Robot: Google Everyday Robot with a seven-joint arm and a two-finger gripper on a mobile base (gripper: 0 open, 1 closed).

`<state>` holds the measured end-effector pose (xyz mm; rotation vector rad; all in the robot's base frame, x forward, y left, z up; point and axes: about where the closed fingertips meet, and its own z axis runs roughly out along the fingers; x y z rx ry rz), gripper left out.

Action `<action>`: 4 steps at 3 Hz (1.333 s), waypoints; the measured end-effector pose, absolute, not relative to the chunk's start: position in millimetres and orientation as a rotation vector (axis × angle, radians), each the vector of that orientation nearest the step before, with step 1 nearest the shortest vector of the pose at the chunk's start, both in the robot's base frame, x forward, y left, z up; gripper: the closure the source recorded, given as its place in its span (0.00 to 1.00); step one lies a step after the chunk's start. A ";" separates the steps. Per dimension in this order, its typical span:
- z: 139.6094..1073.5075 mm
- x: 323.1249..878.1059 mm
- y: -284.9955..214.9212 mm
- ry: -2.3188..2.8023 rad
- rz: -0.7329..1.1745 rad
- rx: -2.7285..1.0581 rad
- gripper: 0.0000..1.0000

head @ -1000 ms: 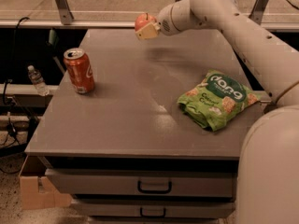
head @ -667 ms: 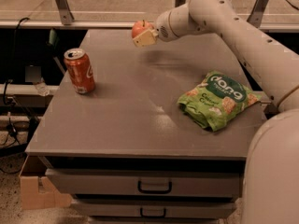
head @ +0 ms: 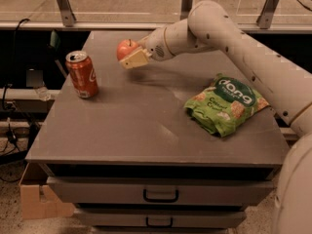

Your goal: Move apple near coke can

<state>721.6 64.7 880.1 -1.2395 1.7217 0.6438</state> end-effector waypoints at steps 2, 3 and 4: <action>871.2 664.9 90.3 1.639 0.802 -1.426 1.00; 860.4 644.4 102.1 1.621 0.881 -1.505 1.00; 846.1 630.2 116.5 1.604 0.943 -1.548 0.84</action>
Offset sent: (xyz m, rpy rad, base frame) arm -0.0922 0.0297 -0.0093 -0.0216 0.0743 0.3487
